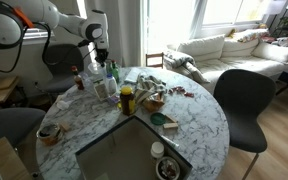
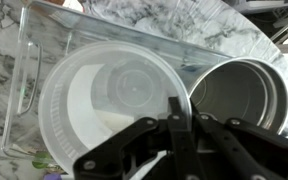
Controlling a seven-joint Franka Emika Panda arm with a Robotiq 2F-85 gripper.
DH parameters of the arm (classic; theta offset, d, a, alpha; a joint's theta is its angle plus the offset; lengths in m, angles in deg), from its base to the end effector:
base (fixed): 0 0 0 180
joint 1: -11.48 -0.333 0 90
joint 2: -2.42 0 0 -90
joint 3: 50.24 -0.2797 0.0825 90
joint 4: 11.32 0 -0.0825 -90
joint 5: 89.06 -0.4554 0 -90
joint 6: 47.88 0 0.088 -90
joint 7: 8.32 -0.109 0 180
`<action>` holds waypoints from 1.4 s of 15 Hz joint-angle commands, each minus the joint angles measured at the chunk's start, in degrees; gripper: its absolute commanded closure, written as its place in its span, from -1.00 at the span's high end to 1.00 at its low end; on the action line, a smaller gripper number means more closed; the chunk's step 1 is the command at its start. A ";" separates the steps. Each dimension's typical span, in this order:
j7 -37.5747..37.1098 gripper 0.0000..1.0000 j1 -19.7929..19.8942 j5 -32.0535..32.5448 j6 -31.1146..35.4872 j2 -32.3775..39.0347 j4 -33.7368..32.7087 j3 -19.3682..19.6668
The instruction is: Pick up the clear cup and silver cup together and put them in the box
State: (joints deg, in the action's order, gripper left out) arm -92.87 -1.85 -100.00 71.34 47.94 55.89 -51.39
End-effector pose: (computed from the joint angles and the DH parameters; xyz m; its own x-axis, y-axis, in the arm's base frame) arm 0.7823 0.2081 0.2730 0.2607 -0.9488 -0.1784 -0.9628 -0.2417 -0.1211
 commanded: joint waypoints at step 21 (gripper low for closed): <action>2.48 -0.96 6.28 12.39 -20.23 -46.35 36.56 1.99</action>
State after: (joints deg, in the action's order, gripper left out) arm -88.28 2.86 -90.60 53.67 10.19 82.07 -49.14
